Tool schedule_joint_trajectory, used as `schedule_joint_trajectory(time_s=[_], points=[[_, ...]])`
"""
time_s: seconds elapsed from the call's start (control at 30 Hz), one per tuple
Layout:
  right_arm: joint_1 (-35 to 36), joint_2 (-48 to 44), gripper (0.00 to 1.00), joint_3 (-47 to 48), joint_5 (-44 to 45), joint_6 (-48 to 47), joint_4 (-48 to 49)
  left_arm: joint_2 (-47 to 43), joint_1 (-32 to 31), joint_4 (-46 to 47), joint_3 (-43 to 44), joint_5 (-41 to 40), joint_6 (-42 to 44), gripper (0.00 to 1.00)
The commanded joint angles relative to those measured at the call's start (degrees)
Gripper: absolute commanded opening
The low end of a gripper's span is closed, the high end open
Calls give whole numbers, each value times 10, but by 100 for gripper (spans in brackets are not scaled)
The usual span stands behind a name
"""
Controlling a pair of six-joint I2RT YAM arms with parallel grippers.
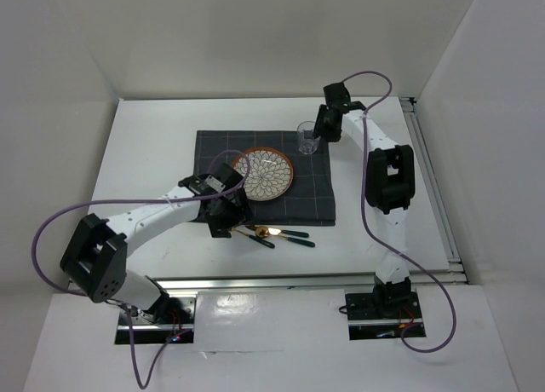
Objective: Set the dinner table for one person
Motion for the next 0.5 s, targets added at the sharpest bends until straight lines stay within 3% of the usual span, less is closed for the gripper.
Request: schedule_joint_trajectory(time_s=[0.0,0.07,0.27,0.47], points=[[3,2,51,30,-19,-9,1,34,-10,2,9,-3,-48,86],[3,2,51,30,-30,-9,1,46,-10,2,9,3,-57,84],[3,-46,97,24,-30,-15,1,62,-10,-4,9,-2,-87,82],[-3,-143,100,-42,-11,-15,22,81,-10,26,-20,-16,-179,72]])
